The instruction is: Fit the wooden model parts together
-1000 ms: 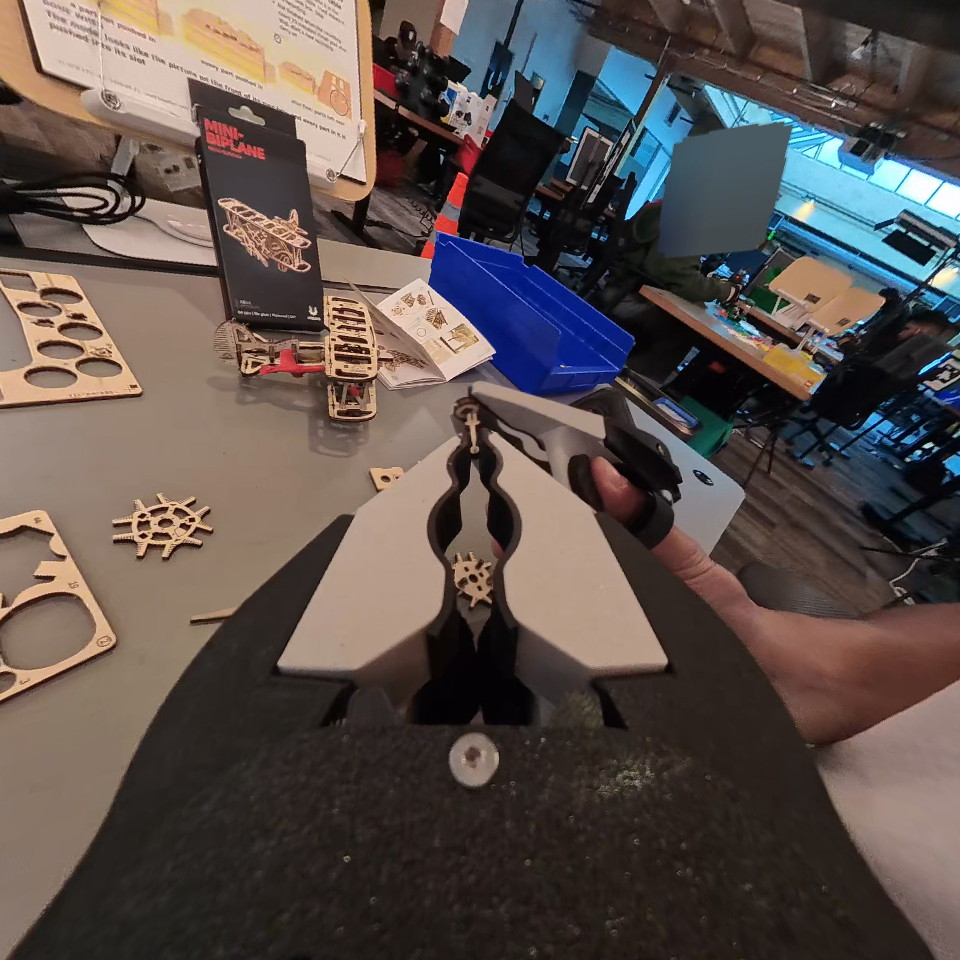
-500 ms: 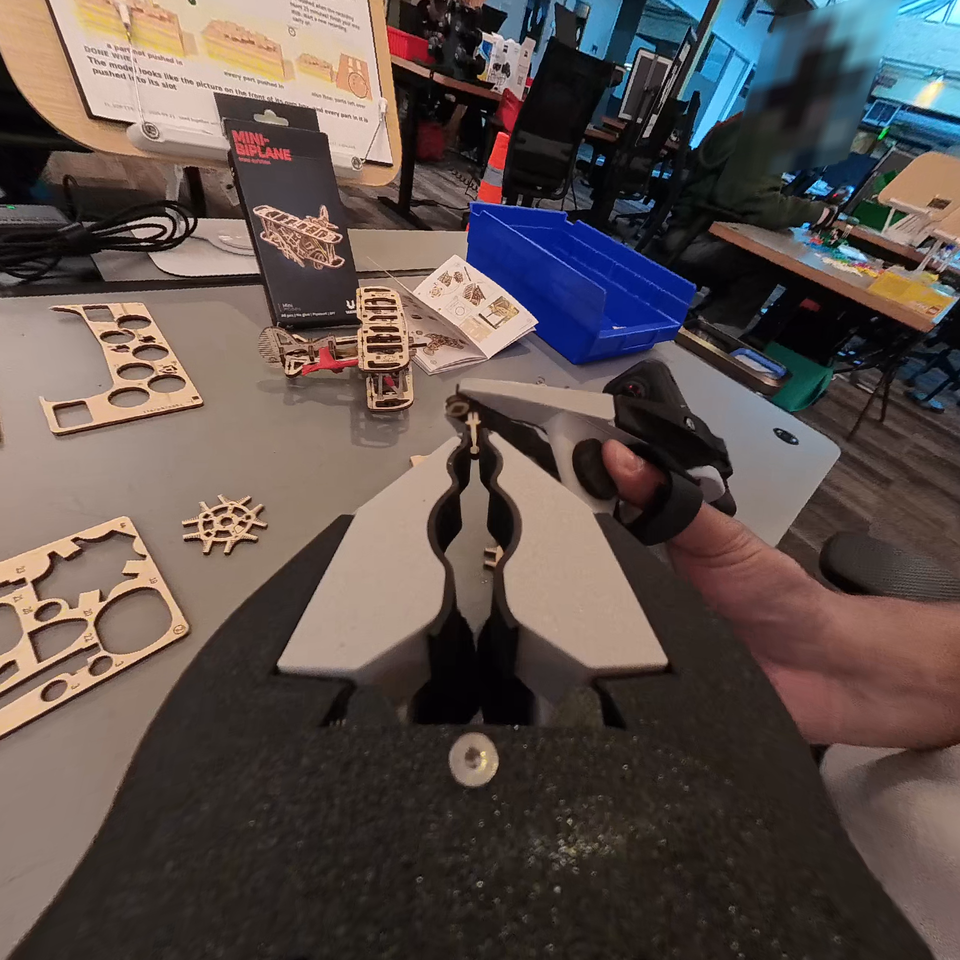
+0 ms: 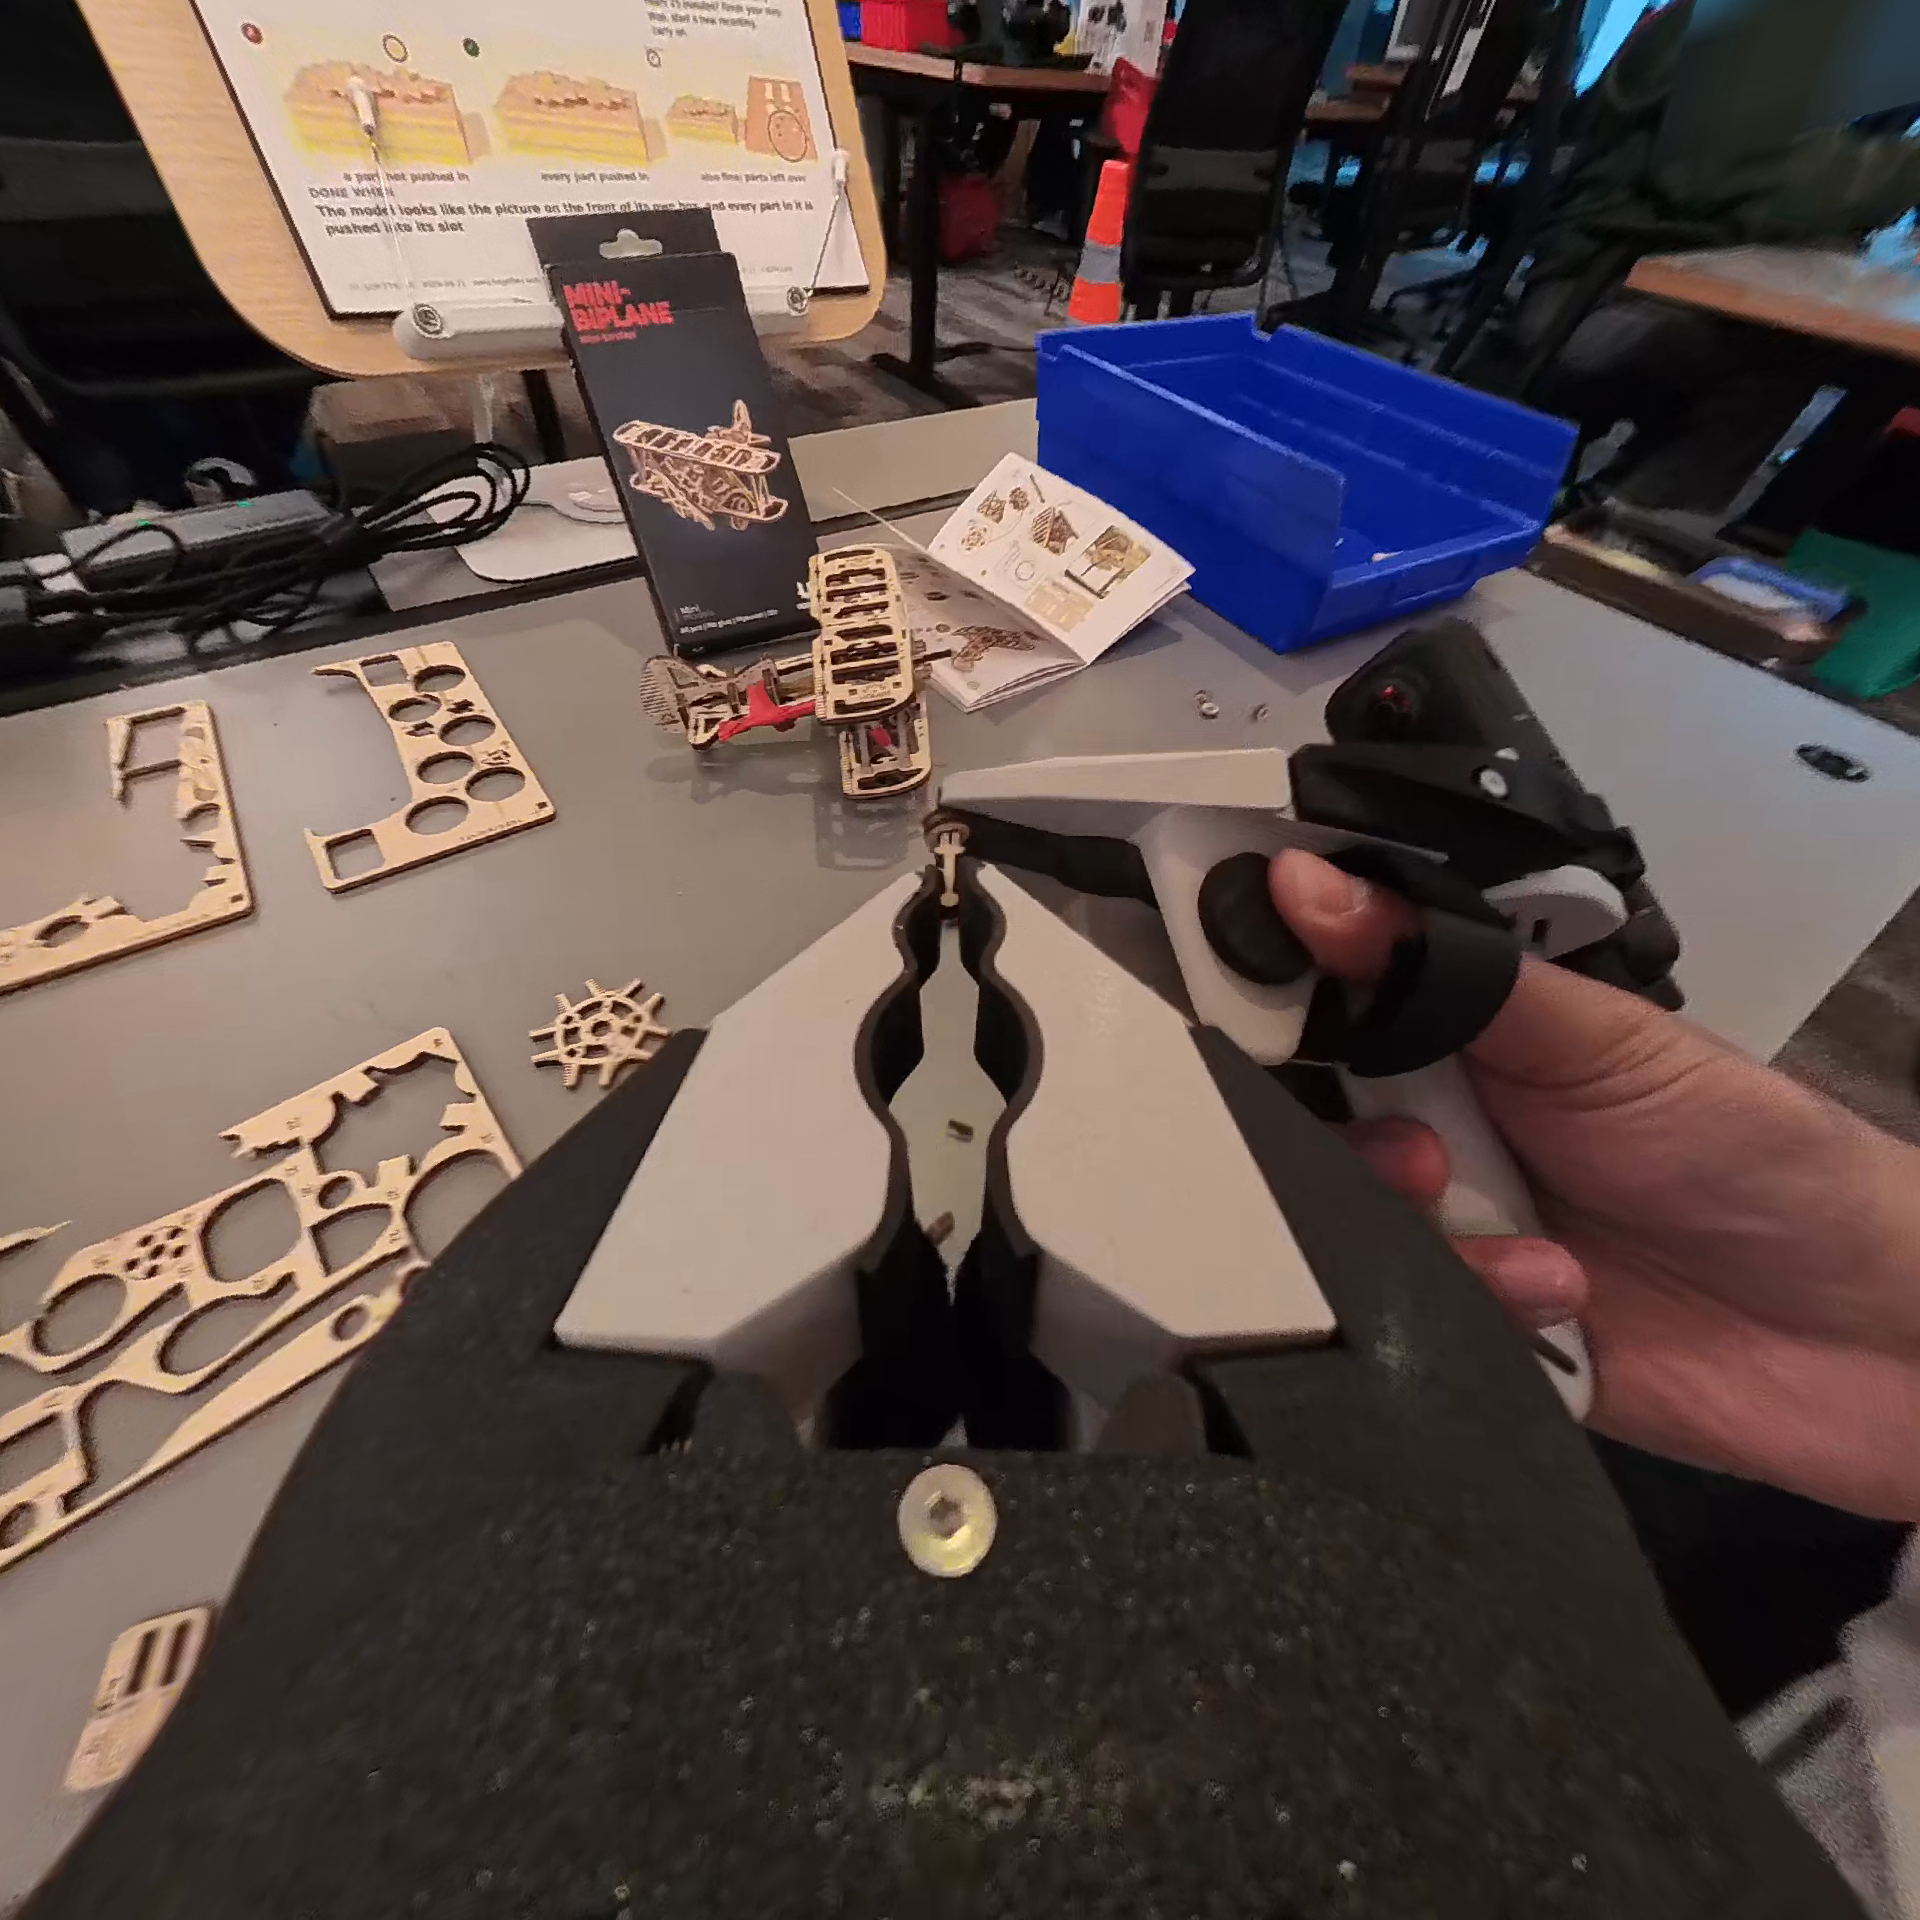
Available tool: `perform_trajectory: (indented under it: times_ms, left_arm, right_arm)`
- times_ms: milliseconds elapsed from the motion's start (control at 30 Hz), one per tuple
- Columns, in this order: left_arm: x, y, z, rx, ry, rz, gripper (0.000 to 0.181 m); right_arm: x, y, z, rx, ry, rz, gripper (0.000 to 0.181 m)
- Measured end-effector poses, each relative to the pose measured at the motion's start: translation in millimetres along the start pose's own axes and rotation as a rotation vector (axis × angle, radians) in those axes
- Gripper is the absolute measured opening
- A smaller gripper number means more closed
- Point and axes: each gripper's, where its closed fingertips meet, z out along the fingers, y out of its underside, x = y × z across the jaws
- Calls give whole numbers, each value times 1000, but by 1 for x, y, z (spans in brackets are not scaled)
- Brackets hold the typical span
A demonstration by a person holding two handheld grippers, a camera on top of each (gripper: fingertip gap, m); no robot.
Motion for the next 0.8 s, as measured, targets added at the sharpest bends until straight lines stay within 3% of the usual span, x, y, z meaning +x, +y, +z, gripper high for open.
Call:
perform_trajectory:
  times_ms: [333,800]
  left_arm:
    - [-3,4,3,-33,-137,179,0]
    - [0,2,5,-19,-86,77,0]
  right_arm:
    - [6,1,-1,68,-7,141,7]
    - [3,-4,-2,85,-56,133,6]
